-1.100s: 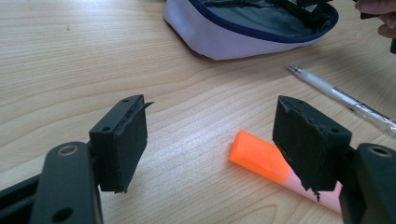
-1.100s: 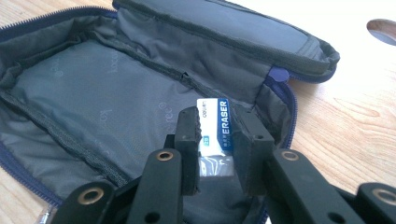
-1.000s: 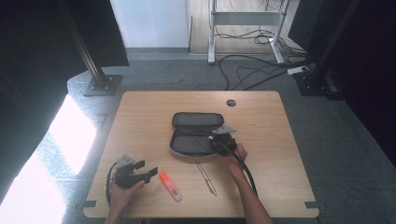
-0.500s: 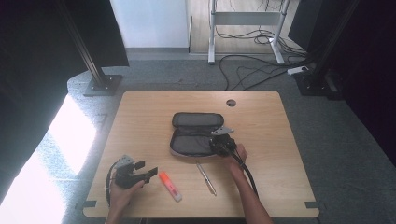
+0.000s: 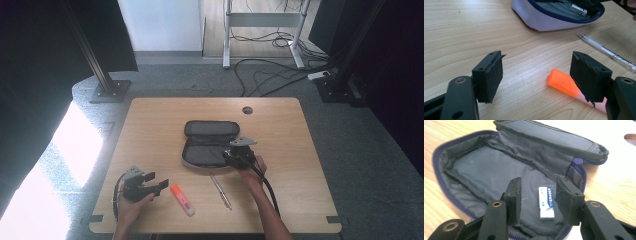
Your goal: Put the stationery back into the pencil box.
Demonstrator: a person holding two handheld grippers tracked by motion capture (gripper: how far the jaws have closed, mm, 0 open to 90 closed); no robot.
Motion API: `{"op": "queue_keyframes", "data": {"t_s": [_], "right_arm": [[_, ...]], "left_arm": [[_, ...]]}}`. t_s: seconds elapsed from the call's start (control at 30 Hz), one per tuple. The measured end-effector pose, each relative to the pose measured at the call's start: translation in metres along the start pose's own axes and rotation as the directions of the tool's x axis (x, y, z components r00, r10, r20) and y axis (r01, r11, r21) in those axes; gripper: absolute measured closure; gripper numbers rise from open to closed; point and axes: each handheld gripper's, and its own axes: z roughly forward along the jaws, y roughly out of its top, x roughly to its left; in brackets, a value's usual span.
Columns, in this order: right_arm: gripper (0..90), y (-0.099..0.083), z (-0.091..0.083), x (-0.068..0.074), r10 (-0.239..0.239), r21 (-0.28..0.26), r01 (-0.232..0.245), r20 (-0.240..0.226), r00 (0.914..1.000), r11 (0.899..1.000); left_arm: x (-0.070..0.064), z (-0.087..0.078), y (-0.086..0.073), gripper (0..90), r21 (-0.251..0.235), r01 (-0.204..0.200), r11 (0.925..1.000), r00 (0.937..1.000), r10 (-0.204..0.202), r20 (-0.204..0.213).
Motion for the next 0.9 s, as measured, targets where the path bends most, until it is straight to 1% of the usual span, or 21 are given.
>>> {"op": "queue_keyframes", "data": {"t_s": [0.17,0.23,0.37,0.47,0.6,0.9], "right_arm": [[53.3,-0.005,-0.009,0.001,0.011,-0.019,-0.011,-0.012,0.9999,1.000],[53.2,-0.007,-0.014,0.001,0.036,-0.036,-0.038,-0.039,0.9986,0.999],[53.2,-0.009,-0.021,0.003,0.028,-0.065,-0.030,-0.040,0.9988,0.997],[52.9,-0.012,-0.027,0.005,0.040,-0.079,-0.045,-0.066,0.9970,0.996],[52.9,-0.018,-0.033,0.008,0.036,-0.099,-0.044,-0.085,0.9958,0.994],[52.6,-0.031,-0.047,0.014,0.015,-0.128,-0.026,-0.088,0.9960,0.991]], "left_arm": [[0.000,0.000,0.000,27.0,0.003,0.001,1.0000,1.0000,-0.001,-0.002],[0.001,0.000,0.000,27.0,0.000,0.001,1.0000,1.0000,-0.001,-0.001],[0.002,-0.001,-0.001,27.1,-0.002,0.005,1.0000,1.0000,-0.005,-0.005],[0.001,0.001,-0.001,27.1,0.007,0.000,1.0000,1.0000,0.000,-0.008],[0.000,0.003,-0.001,27.1,0.015,-0.009,0.9999,0.9999,0.009,-0.007],[0.001,0.003,-0.002,27.1,0.018,-0.004,0.9998,1.0000,0.004,-0.007]]}}
